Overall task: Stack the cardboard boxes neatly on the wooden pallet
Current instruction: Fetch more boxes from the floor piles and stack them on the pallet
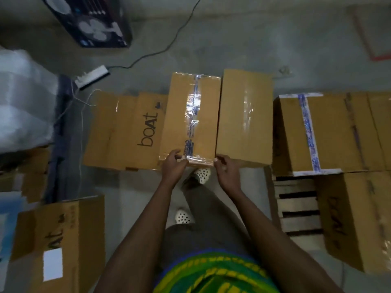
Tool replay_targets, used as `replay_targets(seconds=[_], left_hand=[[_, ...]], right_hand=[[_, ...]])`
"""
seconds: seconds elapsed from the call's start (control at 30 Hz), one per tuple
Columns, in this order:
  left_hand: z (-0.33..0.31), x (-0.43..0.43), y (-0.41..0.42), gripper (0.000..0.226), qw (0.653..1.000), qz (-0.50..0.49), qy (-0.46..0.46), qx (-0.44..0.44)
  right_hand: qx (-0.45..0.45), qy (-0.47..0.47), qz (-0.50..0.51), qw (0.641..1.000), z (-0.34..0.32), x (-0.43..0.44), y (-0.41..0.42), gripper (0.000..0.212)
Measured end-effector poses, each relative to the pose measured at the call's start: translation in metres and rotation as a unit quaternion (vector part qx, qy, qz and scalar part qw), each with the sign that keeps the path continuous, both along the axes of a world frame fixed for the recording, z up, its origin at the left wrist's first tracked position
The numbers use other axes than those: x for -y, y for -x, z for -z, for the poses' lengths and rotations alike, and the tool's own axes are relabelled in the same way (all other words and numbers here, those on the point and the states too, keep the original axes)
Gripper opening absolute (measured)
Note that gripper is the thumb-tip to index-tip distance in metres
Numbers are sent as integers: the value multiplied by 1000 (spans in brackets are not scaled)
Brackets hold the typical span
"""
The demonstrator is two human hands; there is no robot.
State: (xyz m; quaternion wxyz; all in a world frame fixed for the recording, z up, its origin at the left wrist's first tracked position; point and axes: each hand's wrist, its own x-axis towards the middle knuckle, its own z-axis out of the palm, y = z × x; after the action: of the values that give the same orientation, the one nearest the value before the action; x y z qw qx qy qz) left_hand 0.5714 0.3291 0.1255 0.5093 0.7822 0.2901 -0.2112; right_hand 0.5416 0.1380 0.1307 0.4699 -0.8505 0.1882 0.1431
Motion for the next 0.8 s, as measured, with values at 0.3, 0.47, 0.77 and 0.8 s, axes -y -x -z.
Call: replay_targets(seconds=[0.3, 0.47, 0.77, 0.8], left_hand=[[123, -35, -166, 69, 993, 62, -48, -84], [193, -40, -226, 88, 992, -49, -73, -87], [263, -61, -238, 76, 960, 14, -200, -198], [268, -66, -238, 72, 961, 7, -201, -190]], right_hand=[[-137, 1, 77, 988, 125, -15, -165, 43], [-192, 35, 44, 980, 184, -6, -220, 54], [-198, 27, 26, 979, 224, -4, -233, 85], [-197, 19, 36, 980, 226, -5, -234, 85]])
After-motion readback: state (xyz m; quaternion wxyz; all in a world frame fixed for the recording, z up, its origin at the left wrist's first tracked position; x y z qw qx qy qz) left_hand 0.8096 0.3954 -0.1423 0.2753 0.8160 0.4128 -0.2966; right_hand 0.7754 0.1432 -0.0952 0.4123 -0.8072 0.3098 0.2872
